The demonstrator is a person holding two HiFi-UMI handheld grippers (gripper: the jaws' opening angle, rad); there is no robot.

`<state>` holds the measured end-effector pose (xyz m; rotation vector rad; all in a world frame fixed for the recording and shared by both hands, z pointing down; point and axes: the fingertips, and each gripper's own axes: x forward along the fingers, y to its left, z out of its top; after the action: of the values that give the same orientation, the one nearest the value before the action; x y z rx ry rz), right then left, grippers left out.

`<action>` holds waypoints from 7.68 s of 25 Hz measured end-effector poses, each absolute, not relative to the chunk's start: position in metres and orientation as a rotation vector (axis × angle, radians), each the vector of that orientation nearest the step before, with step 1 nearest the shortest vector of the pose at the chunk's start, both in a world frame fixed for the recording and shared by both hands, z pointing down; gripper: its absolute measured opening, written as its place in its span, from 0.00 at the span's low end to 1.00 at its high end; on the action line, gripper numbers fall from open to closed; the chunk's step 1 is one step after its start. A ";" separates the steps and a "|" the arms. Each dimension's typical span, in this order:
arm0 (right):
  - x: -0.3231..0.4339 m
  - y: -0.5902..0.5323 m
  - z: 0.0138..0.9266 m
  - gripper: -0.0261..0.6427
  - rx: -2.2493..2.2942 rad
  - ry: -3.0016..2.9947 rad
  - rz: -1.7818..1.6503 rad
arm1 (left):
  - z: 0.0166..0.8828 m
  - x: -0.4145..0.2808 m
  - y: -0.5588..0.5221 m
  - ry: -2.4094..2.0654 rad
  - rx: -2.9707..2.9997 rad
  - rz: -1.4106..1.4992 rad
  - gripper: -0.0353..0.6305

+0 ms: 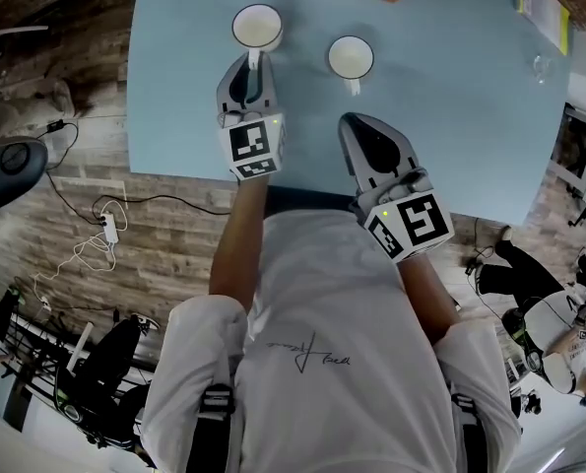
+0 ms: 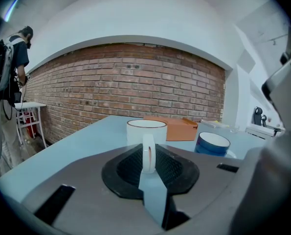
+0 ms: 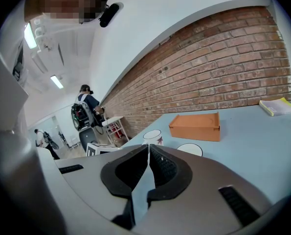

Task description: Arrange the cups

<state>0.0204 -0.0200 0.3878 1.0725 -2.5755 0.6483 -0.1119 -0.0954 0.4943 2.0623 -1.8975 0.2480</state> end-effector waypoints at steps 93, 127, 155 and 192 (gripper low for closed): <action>0.059 -0.082 0.422 0.07 1.423 -2.383 0.908 | 0.447 -0.064 -0.253 -1.714 2.373 0.182 0.14; 0.063 -0.064 0.410 0.07 1.392 -2.435 0.852 | 0.443 -0.070 -0.228 -1.739 2.343 0.200 0.20; 0.079 -0.025 0.381 0.07 1.421 -2.531 0.669 | 0.404 -0.060 -0.131 -1.692 2.394 0.141 0.11; 0.064 0.004 0.427 0.07 1.387 -2.594 0.324 | 0.395 -0.047 -0.040 -1.653 2.335 0.061 0.07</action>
<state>0.0639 0.0035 0.4271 1.3869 -2.5944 0.3244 -0.0467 -0.0400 0.3954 2.3352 -1.6527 0.0610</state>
